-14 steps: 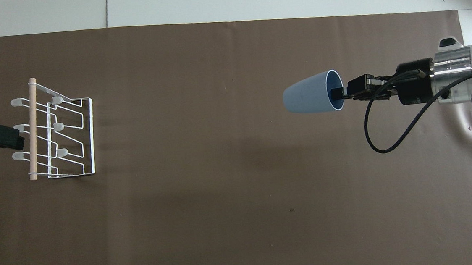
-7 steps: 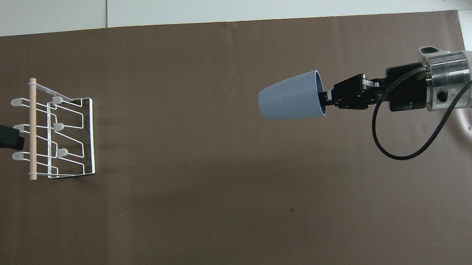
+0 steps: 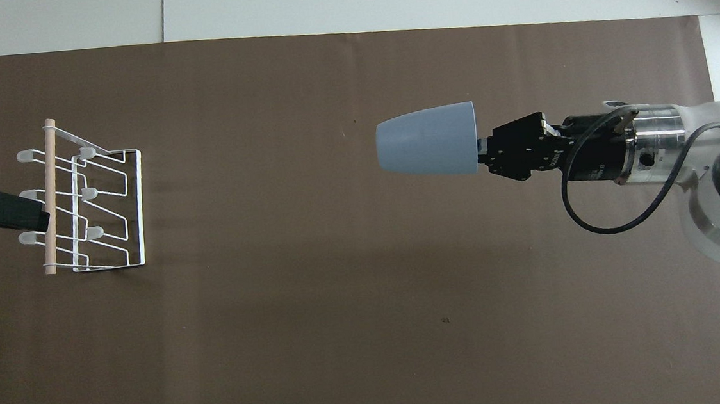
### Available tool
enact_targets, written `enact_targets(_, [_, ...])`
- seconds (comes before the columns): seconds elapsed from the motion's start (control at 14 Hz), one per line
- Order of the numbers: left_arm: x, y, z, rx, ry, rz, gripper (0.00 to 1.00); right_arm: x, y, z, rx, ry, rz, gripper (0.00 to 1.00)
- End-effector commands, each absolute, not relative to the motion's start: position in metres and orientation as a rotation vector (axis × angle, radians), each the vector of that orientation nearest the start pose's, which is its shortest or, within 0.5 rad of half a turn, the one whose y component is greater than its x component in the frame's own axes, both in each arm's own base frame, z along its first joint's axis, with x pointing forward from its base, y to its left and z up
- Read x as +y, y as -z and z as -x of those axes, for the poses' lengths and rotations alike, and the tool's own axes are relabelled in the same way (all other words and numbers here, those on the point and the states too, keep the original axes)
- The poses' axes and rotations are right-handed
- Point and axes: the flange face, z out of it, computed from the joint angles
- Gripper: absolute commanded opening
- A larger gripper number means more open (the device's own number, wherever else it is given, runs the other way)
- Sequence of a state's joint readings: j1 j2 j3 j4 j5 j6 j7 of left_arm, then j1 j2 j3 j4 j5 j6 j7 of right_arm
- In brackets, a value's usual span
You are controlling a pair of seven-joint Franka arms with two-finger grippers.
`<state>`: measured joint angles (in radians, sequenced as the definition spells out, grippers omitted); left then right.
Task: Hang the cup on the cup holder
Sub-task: 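Carry the cup sideways toward the left gripper, tipping it horizontal, then reach the open left gripper around the cup's closed end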
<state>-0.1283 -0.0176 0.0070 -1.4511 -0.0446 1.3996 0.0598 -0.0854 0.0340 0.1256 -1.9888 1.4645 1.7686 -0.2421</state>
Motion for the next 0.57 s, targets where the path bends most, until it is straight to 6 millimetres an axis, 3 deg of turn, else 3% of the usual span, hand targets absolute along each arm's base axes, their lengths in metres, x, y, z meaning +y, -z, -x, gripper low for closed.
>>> enact_targets(0.0, [-0.084, -0.674, -0.518, 0.235, -0.070, 3.261, 1.00, 0.134, -0.491, -0.550, 0.202, -0.038, 1.678, 0.00])
enact_targets(0.14, [-0.104, -0.673, -0.515, 0.197, -0.088, 3.287, 1.00, 0.149, -0.490, -0.548, 0.222, -0.031, 1.655, 0.00])
enact_targets(0.36, [-0.126, -0.679, -0.518, -0.165, -0.093, 3.417, 1.00, 0.165, -0.489, -0.547, 0.226, -0.024, 1.665, 0.00])
enact_targets(0.5, [-0.152, -0.680, -0.517, -0.414, -0.143, 3.450, 1.00, 0.166, -0.491, -0.547, 0.238, -0.021, 1.646, 0.00])
